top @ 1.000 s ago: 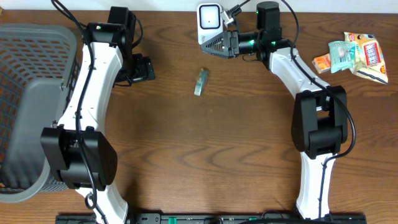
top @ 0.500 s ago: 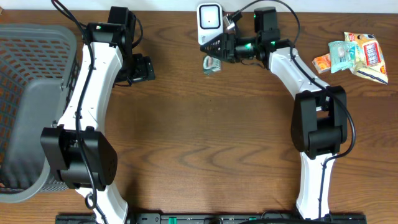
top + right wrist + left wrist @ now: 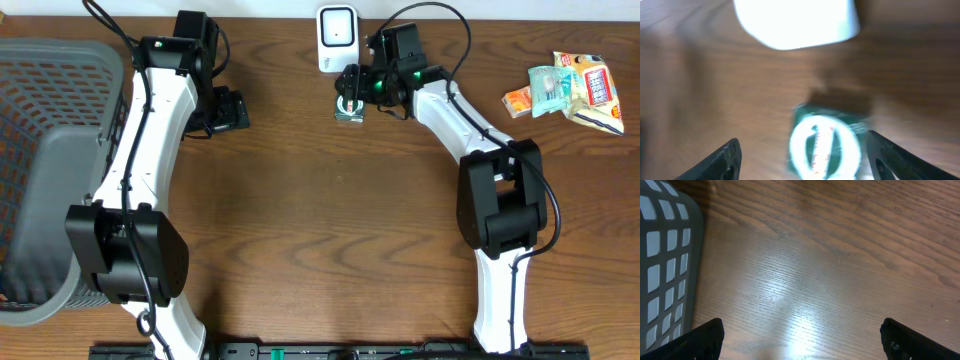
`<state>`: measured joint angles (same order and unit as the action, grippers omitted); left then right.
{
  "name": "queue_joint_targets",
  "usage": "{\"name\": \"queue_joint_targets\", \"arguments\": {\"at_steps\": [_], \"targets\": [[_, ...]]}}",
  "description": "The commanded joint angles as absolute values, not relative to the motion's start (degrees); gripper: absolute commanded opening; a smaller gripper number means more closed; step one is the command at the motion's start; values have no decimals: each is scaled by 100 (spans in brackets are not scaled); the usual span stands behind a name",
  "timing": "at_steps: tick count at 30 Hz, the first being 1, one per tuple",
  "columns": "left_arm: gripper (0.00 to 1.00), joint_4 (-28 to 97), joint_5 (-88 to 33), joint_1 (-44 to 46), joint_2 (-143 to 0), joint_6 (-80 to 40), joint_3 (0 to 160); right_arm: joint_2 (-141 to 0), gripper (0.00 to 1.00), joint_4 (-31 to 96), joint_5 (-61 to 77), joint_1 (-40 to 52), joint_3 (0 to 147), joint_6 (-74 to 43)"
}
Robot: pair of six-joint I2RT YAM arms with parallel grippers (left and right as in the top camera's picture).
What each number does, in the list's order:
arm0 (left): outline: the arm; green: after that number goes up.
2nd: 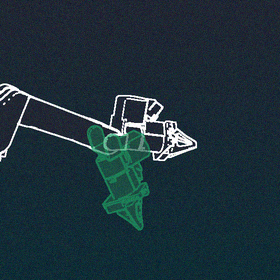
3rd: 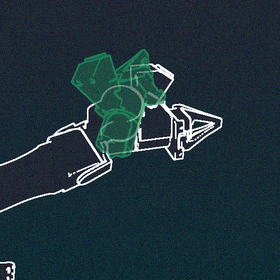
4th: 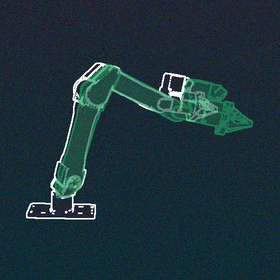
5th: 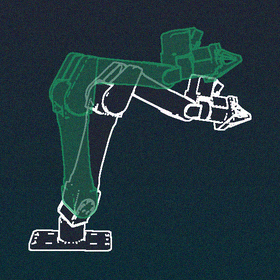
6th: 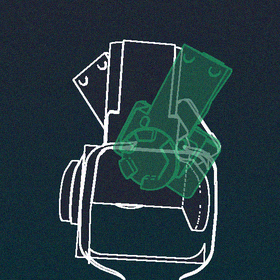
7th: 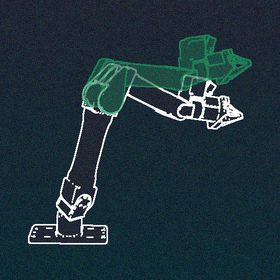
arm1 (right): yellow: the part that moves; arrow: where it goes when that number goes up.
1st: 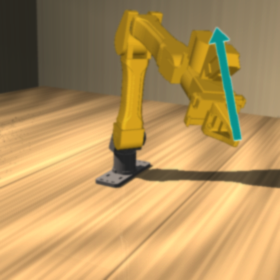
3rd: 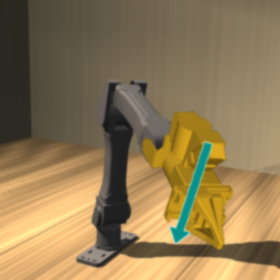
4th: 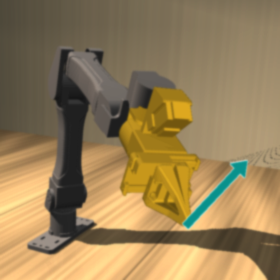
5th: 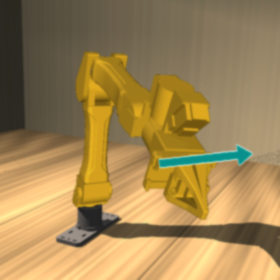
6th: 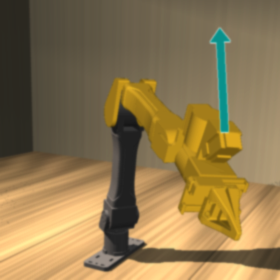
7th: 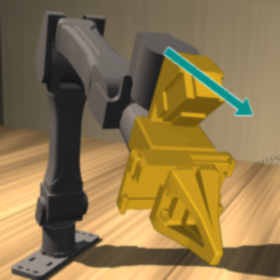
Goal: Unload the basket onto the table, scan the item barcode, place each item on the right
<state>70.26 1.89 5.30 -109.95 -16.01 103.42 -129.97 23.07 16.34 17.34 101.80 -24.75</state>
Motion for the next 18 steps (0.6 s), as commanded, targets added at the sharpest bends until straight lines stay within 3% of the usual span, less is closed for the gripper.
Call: {"name": "queue_joint_targets", "arguments": {"at_steps": [1,18], "targets": [[98,7046,261,515,-10984,-1507,10285,-12829,76,2316,349,1896,10248,-2370],[98,7046,263,515,-10984,-1507,10285,-13338,78,2530,-666,2349,10243,-2346]]}}
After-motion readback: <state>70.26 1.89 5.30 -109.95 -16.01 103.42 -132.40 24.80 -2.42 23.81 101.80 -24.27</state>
